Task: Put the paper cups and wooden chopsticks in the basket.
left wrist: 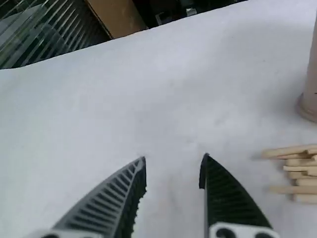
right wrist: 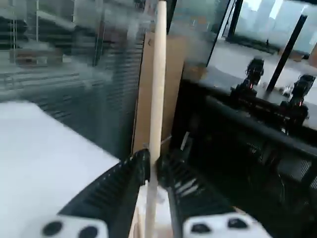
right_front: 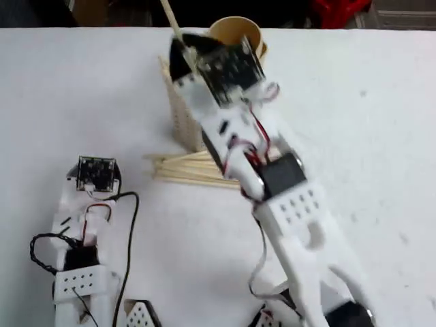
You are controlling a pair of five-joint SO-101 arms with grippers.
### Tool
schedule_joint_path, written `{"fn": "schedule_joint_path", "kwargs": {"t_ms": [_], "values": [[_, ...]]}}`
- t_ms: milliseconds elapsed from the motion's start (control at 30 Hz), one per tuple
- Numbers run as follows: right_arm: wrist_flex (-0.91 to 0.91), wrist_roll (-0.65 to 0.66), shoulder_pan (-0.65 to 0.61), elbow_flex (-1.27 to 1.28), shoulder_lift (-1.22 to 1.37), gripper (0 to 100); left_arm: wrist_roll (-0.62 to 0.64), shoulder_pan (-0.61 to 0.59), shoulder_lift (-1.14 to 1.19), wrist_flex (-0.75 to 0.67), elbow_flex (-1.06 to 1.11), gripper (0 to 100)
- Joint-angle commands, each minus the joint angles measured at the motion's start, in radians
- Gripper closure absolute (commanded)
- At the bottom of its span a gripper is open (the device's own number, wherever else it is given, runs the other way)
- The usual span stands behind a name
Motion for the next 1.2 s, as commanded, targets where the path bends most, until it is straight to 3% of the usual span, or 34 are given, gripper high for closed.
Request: {"fn": "schedule_joint_path", "kwargs": {"t_ms": [0,233,500,800,933,1000,1167], "values": [[-0.044,-0.005,0.015,-0.192,0.136,98.1,0.008,0.008,-0.015,0.002,-0.002,81],[-0.033,-0.014,0.097,-0.382,0.354,98.1,0.008,0.008,-0.015,0.002,-0.002,81],[-0.016,-0.015,0.084,-0.281,0.357,98.1,0.008,0.005,-0.015,0.002,-0.002,81],[-0.154,-0.014,0.087,0.124,0.107,97.4,0.008,0.007,-0.015,0.002,-0.002,81],[-0.153,-0.014,0.085,0.279,-0.031,87.0,0.008,0.008,-0.015,0.002,-0.002,81],[-0.128,-0.014,0.082,0.338,-0.099,83.9,0.008,0.008,-0.015,0.002,-0.002,81],[0.091,-0.005,0.079,0.394,-0.283,88.9,0.008,0.008,-0.015,0.002,-0.002,81]]}}
